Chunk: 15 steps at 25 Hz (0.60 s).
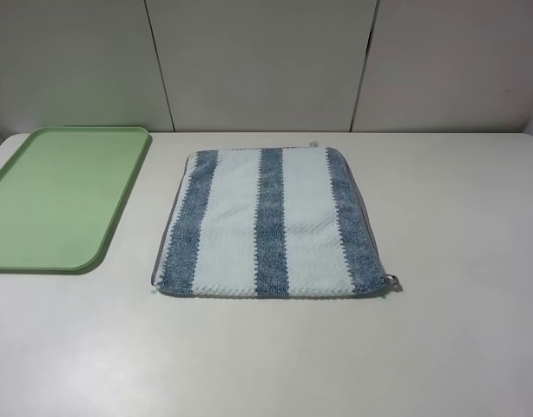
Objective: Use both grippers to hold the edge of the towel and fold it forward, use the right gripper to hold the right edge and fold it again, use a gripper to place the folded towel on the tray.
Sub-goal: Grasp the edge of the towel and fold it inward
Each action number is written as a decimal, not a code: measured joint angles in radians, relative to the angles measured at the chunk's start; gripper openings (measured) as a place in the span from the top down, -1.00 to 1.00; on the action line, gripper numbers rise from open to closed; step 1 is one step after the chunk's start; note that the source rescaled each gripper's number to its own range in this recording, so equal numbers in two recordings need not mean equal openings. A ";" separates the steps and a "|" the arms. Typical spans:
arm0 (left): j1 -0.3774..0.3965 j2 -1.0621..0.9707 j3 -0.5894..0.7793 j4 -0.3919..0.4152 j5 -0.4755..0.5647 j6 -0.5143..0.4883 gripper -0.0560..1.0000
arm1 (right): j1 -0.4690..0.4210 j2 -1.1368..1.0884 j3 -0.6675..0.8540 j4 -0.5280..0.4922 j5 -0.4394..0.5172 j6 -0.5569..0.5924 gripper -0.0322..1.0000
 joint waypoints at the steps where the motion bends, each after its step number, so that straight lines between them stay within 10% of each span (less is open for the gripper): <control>1: 0.000 0.022 -0.006 0.000 -0.004 0.017 -0.98 | 0.000 0.024 -0.008 0.008 0.000 -0.021 -1.00; 15: -0.085 0.243 -0.063 0.000 -0.010 0.165 -0.98 | 0.187 0.357 -0.123 0.002 -0.001 -0.177 -1.00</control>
